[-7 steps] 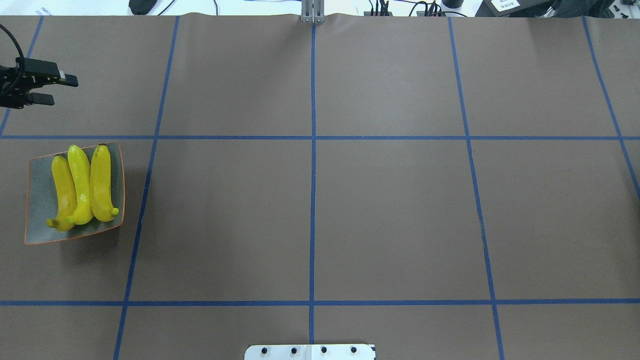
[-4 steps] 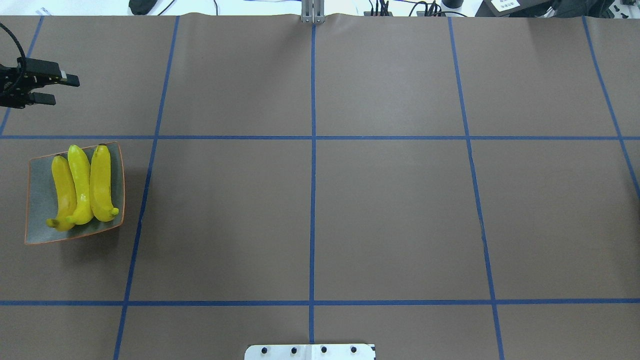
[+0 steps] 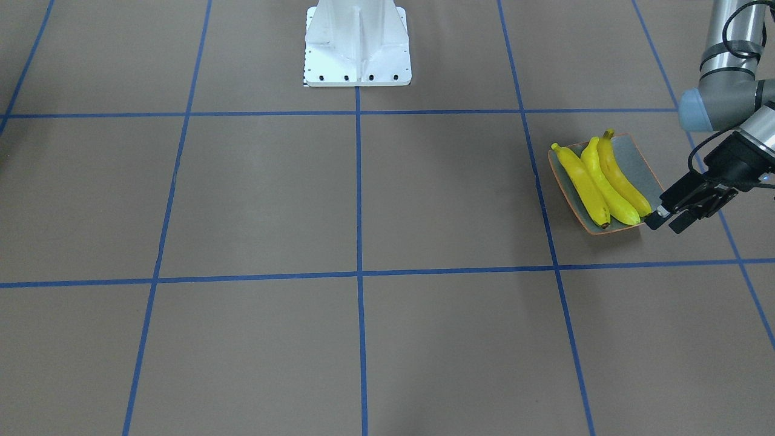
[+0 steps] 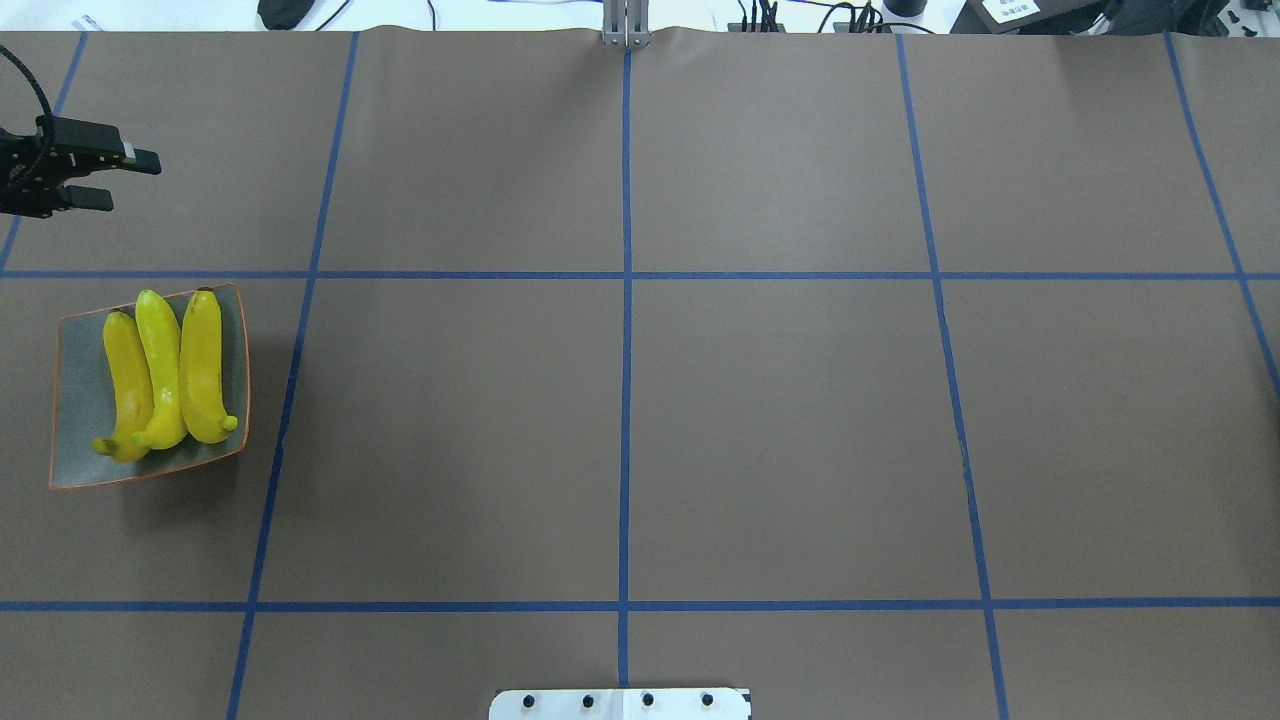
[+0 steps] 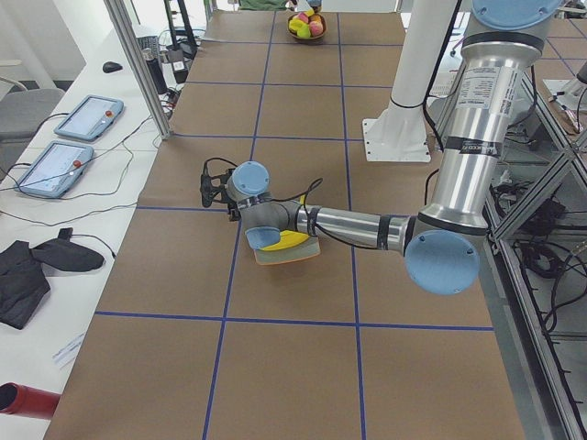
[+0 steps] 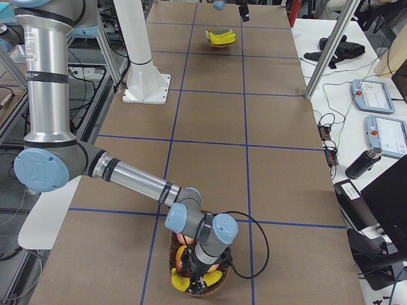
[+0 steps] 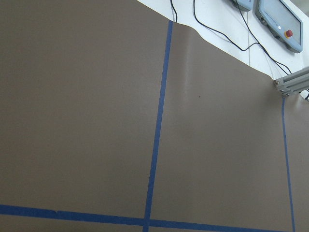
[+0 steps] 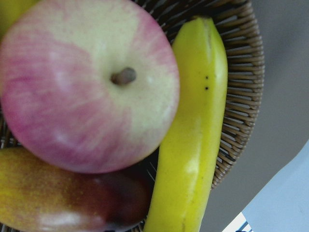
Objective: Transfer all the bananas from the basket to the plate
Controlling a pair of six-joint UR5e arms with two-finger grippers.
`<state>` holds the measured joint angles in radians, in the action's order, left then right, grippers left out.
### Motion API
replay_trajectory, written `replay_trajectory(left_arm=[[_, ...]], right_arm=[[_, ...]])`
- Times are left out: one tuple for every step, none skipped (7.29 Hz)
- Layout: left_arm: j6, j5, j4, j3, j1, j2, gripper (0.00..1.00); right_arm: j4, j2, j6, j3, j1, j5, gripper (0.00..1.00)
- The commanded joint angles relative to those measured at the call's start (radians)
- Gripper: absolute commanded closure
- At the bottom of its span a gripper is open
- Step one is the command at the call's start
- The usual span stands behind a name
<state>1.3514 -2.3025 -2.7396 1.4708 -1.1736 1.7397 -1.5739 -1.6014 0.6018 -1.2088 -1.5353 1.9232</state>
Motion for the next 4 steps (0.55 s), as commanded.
replay_trajectory(left_arm=[[0.0,0.0,0.0,0.003,0.003,0.0,0.0],[0.0,0.0,0.0,0.003,0.003,0.0,0.0],[0.0,0.0,0.0,0.003,0.003,0.0,0.0],[0.002,0.0,0.0,0.005,0.003,0.0,0.0]], right_arm=[[0.002,-0.003,0.001,-0.002,0.006,0.002,0.77],[0.002,-0.003,0.004,-0.002,0.006,0.002,1.0],[0.002,-0.005,0.006,-0.006,0.007,0.002,1.0],[0.002,-0.003,0.006,-0.011,0.007,0.0,1.0]])
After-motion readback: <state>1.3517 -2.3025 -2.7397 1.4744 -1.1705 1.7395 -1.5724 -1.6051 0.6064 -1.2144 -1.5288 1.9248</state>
